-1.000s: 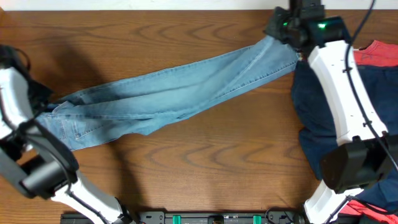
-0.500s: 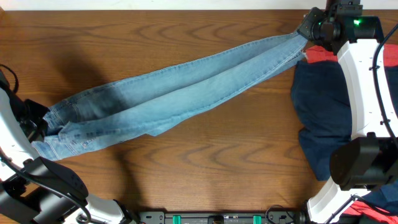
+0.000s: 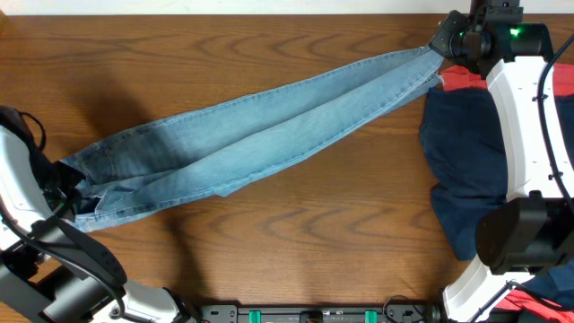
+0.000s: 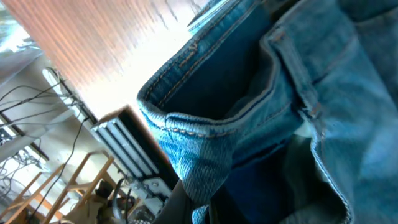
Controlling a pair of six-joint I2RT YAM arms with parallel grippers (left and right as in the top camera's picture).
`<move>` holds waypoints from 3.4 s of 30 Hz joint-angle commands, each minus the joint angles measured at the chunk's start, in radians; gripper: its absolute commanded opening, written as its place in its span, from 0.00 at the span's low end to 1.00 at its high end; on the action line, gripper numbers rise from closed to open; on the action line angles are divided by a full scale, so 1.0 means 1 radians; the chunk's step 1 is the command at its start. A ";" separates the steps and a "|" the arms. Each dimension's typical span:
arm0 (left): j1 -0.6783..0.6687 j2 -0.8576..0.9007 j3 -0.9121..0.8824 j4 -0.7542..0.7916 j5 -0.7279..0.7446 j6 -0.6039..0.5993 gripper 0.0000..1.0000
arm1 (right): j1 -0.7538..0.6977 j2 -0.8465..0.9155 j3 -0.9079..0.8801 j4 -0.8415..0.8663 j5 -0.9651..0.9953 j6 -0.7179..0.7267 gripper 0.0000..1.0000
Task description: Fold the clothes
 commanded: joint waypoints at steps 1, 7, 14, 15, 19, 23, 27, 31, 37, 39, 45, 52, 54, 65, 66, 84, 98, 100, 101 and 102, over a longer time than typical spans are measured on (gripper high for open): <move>0.019 0.002 -0.048 0.019 -0.024 -0.009 0.06 | -0.011 -0.001 0.019 0.004 0.035 -0.021 0.01; 0.021 -0.047 0.010 -0.043 0.011 0.023 0.06 | -0.012 -0.001 0.019 0.005 0.050 -0.065 0.01; 0.021 -0.254 0.048 -0.093 0.080 0.029 0.06 | -0.030 -0.035 0.025 0.017 -0.071 -0.124 0.01; 0.021 -0.278 0.048 -0.100 0.087 0.028 0.06 | -0.030 -0.043 0.025 0.008 -0.070 -0.124 0.01; 0.021 -0.352 0.020 -0.130 0.086 0.023 0.06 | -0.032 -0.078 0.025 -0.037 -0.061 -0.126 0.01; 0.021 -0.394 -0.056 -0.137 0.087 0.020 0.06 | -0.032 -0.100 0.025 -0.078 -0.048 -0.133 0.02; 0.021 -0.401 -0.168 -0.124 0.086 0.021 0.06 | -0.032 -0.104 0.025 -0.125 -0.048 -0.132 0.02; 0.022 -0.401 -0.292 -0.058 0.086 0.021 0.06 | -0.032 -0.103 0.025 -0.149 -0.048 -0.133 0.02; 0.031 -0.397 -0.322 0.053 0.061 0.021 0.06 | -0.031 -0.103 0.025 -0.108 -0.044 -0.132 0.02; 0.031 -0.393 -0.322 0.098 0.052 0.021 0.06 | -0.028 -0.100 0.025 -0.076 -0.051 -0.132 0.03; 0.031 -0.356 -0.322 0.183 0.032 0.020 0.06 | -0.010 -0.090 0.024 -0.009 -0.064 -0.131 0.05; 0.031 -0.277 -0.322 0.269 -0.008 -0.010 0.06 | -0.003 -0.044 0.024 -0.008 -0.061 -0.002 0.01; 0.031 -0.254 -0.322 0.283 -0.010 -0.010 0.06 | -0.003 -0.027 0.024 -0.011 -0.058 0.040 0.01; 0.031 -0.213 -0.322 0.384 -0.008 -0.051 0.06 | -0.003 0.132 0.024 -0.025 -0.057 0.190 0.01; 0.031 -0.213 -0.322 0.396 -0.007 -0.057 0.06 | -0.003 0.150 0.024 -0.013 -0.068 0.190 0.01; -0.004 -0.135 -0.322 0.603 0.023 -0.063 0.17 | -0.005 0.385 0.024 0.432 -0.404 0.058 0.99; -0.004 -0.127 -0.322 0.581 0.032 -0.054 0.47 | -0.057 0.377 0.025 0.078 -0.351 -0.353 0.99; -0.004 -0.127 -0.322 0.572 0.064 -0.026 0.47 | -0.062 0.377 0.025 0.069 -0.352 -0.361 0.95; -0.004 -0.127 -0.322 0.561 0.068 -0.016 0.47 | -0.063 0.377 0.025 0.065 -0.357 -0.369 0.93; -0.004 -0.127 -0.322 0.546 0.067 -0.016 0.47 | -0.066 0.377 0.025 0.058 -0.359 -0.371 0.91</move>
